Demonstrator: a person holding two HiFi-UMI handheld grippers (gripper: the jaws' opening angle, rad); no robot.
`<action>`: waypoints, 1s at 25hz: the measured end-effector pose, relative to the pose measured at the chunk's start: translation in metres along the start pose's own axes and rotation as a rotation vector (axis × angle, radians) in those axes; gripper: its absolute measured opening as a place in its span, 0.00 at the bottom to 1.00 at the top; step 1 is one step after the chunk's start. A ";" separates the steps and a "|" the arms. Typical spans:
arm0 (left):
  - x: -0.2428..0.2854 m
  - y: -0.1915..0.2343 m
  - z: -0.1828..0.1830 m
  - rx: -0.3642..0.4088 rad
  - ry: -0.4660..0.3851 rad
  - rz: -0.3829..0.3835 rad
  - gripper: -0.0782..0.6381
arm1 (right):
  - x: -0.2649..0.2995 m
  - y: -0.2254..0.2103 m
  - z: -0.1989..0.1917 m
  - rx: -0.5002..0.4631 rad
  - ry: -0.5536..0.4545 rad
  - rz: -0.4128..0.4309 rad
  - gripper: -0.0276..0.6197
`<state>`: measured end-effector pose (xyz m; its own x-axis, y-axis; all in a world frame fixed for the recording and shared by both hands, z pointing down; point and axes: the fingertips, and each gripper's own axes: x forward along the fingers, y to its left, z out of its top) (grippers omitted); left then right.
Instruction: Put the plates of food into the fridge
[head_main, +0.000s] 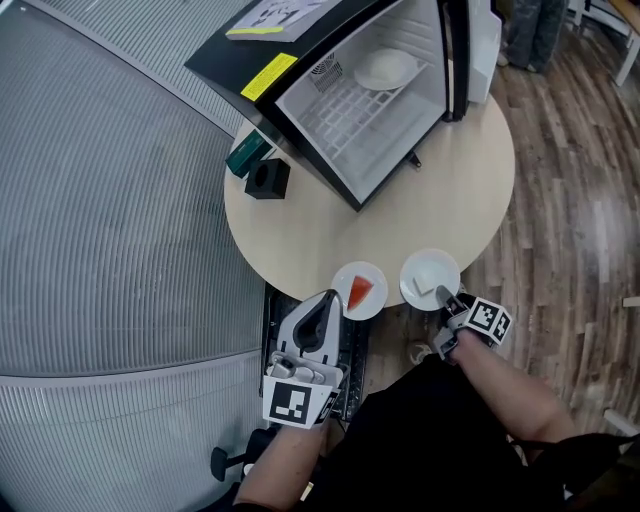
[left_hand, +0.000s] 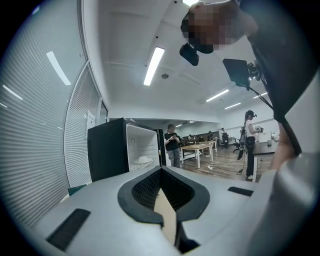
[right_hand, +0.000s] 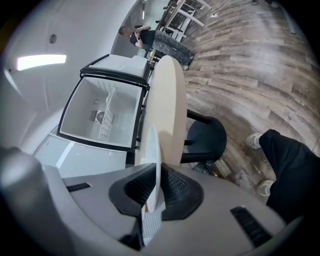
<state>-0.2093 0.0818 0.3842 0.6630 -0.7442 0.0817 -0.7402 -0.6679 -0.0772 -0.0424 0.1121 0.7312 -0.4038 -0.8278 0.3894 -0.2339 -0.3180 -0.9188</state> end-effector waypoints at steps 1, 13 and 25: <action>0.001 0.000 0.000 -0.003 -0.002 0.000 0.11 | 0.000 0.005 0.000 -0.003 0.003 0.015 0.08; 0.002 -0.007 0.007 0.003 -0.028 0.001 0.11 | 0.003 0.054 0.006 0.013 0.033 0.124 0.08; 0.003 0.007 0.031 0.025 -0.081 0.052 0.11 | -0.005 0.115 0.041 -0.054 0.007 0.207 0.08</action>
<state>-0.2089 0.0749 0.3527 0.6316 -0.7753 -0.0032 -0.7713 -0.6279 -0.1043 -0.0307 0.0608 0.6213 -0.4545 -0.8694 0.1937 -0.1921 -0.1167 -0.9744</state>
